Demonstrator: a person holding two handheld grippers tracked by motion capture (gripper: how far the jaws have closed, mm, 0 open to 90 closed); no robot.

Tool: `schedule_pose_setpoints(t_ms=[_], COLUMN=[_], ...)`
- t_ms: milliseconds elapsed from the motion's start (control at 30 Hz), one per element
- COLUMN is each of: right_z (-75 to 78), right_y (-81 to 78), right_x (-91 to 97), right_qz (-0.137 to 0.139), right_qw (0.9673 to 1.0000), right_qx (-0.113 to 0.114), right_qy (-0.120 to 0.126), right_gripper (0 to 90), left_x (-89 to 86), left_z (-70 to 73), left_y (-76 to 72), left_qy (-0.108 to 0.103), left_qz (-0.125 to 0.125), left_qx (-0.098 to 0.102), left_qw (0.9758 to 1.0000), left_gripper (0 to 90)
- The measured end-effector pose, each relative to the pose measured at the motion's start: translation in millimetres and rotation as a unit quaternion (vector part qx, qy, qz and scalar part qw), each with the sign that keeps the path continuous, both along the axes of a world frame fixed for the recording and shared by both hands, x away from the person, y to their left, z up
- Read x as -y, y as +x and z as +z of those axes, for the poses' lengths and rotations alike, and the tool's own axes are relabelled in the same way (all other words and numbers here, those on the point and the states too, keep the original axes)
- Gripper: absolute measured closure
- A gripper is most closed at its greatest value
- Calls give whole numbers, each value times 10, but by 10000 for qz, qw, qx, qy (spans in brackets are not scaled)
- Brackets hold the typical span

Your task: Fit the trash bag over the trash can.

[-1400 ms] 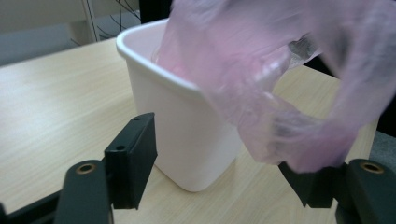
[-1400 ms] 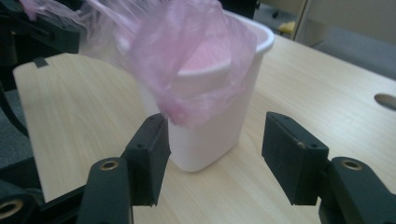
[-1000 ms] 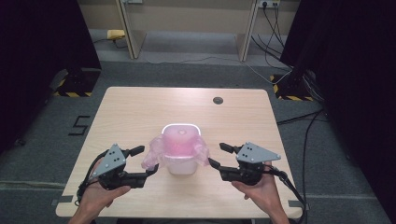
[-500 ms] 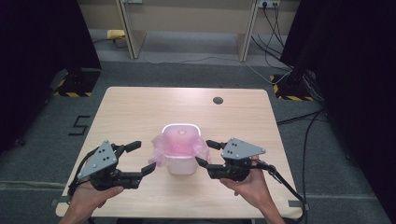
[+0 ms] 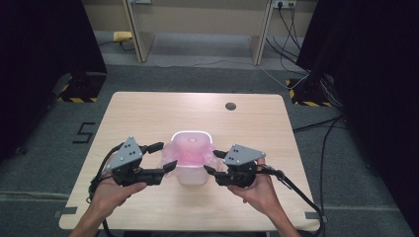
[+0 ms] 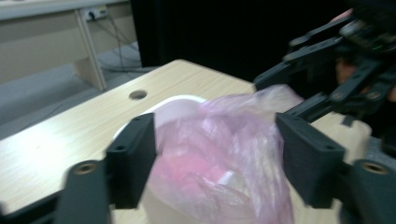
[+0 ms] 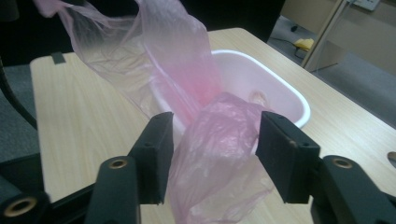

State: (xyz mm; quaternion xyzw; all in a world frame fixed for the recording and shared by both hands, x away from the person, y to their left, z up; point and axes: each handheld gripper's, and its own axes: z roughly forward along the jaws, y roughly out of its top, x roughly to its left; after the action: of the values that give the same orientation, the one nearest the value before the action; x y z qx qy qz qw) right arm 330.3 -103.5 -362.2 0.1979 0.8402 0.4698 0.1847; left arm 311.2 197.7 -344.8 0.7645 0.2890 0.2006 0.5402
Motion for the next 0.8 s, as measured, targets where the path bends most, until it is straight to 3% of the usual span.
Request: schedule_pose_setpoints(t_ms=[133,300,567,700,800], right_z=[-27,-18,15,3,-53], right_y=[86,242,452,630,791], right_x=[37,138,221,245,226], right_qz=[12,-81,-270,-432,-579], right_qw=[9999,10000,9995,9984,9976], right_qx=[-40,-52,-86,-179,-261], right_qy=[-92,-11,164,308,259], right_gripper=[649,811,872,885,885], left_x=[-91,-197,-287,-328,-329], left_z=[-136,-258,-356,-461,-563], left_y=[127,197,326,450,548], left_qy=[111,120,94,-14,-77], left_qz=[76,30,111,167,142], left_qx=[-191,-275,-443,-686,-927], left_qw=[9997,9995,9989,9975,9956], left_gripper=[513,753,834,838,830])
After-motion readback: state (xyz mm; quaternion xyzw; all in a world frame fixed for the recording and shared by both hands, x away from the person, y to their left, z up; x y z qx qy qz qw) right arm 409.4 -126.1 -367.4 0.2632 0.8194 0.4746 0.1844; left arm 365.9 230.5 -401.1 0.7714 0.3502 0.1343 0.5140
